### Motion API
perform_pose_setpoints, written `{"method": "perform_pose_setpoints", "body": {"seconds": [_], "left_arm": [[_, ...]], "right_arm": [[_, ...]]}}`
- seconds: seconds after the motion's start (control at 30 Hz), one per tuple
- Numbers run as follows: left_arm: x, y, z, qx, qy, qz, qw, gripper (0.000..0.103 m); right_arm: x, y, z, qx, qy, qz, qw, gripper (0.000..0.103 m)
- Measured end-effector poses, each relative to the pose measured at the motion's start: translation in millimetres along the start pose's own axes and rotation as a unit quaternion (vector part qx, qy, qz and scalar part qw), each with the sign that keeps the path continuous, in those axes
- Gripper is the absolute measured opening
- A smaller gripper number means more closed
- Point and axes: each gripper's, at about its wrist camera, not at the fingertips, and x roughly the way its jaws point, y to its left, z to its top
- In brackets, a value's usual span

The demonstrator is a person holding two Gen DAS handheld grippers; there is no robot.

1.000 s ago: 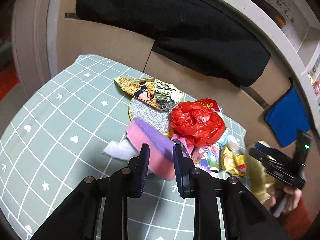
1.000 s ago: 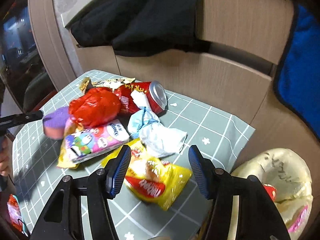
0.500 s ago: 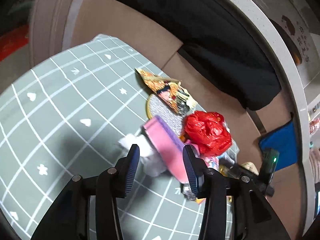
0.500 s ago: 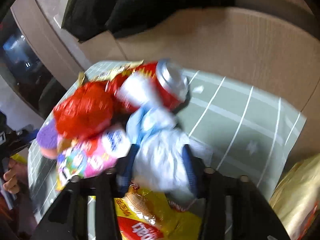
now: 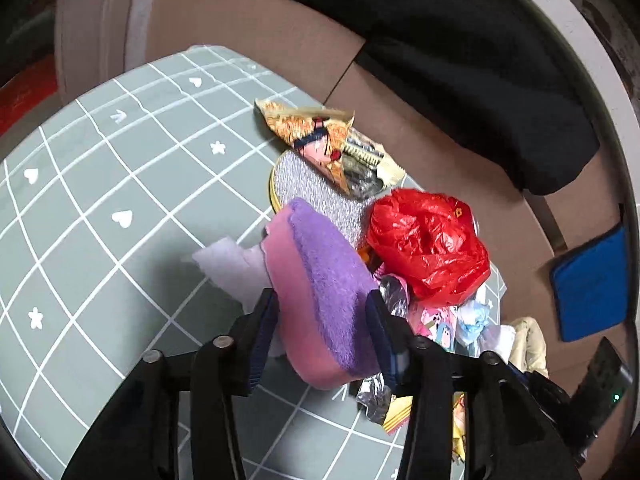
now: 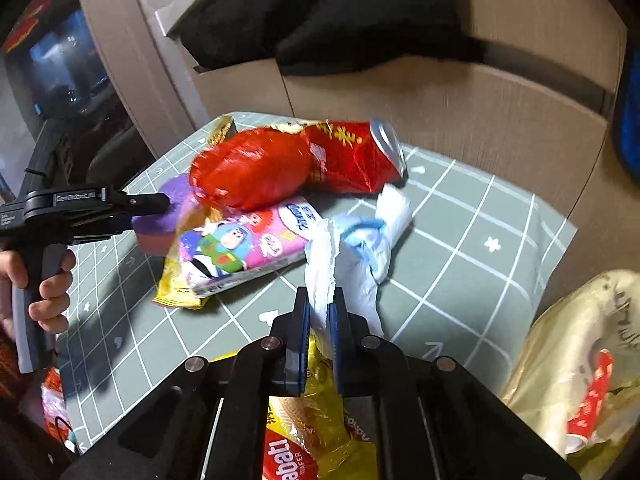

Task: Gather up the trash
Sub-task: 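Lift the sponge with the left tool while the right tool lifts the tissue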

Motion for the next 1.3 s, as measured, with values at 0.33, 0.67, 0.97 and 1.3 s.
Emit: {"method": "perform_pose_setpoints", "body": {"seconds": [0.33,0.67,0.97,1.3], "left_arm": [[-56.3,-13.2,-5.3,0.085,-0.084,0.022,0.9926,0.011],[-64.7,3.8,-5.4,0.062,-0.066,-0.032,0.9954,0.032],[-27.0,0.5,-16.6,0.069,-0.027,0.002,0.9973,0.051],[-24.7,-13.5,-22.9,0.048,-0.04,0.003,0.998,0.033]], "right_arm": [[-24.7,-12.8,11.0,0.042,-0.055,-0.006,0.998,0.048],[49.2,-51.3,30.5,0.143,0.0,0.004,0.99,0.049],[34.0,-17.2,32.0,0.066,-0.014,0.011,0.998,0.034],[-23.8,-9.1,31.2,0.041,-0.056,0.0,0.998,0.035]]}}
